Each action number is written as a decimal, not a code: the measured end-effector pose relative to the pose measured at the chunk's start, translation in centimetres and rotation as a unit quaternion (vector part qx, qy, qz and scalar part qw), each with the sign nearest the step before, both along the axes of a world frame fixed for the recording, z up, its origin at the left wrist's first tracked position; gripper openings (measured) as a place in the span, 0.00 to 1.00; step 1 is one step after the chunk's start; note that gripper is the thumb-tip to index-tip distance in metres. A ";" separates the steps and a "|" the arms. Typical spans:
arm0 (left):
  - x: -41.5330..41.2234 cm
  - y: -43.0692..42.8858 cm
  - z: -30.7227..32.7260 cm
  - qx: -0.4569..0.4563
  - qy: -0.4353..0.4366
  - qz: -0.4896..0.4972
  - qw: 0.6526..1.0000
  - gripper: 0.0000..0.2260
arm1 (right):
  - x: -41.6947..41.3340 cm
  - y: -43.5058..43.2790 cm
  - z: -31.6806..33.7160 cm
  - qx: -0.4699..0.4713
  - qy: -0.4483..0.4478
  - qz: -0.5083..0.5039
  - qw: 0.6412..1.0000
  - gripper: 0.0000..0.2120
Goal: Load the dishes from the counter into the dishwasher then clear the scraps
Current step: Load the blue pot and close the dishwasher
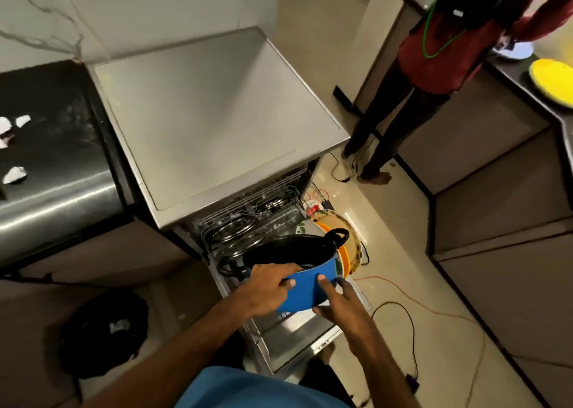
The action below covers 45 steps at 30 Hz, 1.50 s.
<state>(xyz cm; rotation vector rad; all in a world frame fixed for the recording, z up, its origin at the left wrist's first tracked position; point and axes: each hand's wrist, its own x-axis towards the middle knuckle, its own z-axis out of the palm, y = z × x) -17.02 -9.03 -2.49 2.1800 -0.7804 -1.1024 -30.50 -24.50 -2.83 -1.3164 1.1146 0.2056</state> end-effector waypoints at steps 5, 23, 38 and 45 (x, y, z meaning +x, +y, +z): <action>-2.4 -3.7 1.4 0.026 -0.009 0.136 0.990 0.14 | -1.5 -3.9 -0.3 -0.084 -0.051 0.180 0.979 0.53; -8.7 -8.9 4.2 0.007 -0.043 0.316 0.948 0.12 | -3.4 -14.1 0.3 -0.326 -0.099 0.453 0.824 0.63; -10.7 -3.1 1.9 0.054 -0.158 0.192 0.967 0.21 | -2.4 -10.5 -1.0 -0.345 -0.206 0.556 0.727 0.49; -12.9 -1.0 -4.3 0.136 -0.282 0.087 0.946 0.55 | -1.4 -10.9 -3.9 -0.346 -0.167 0.572 0.725 0.50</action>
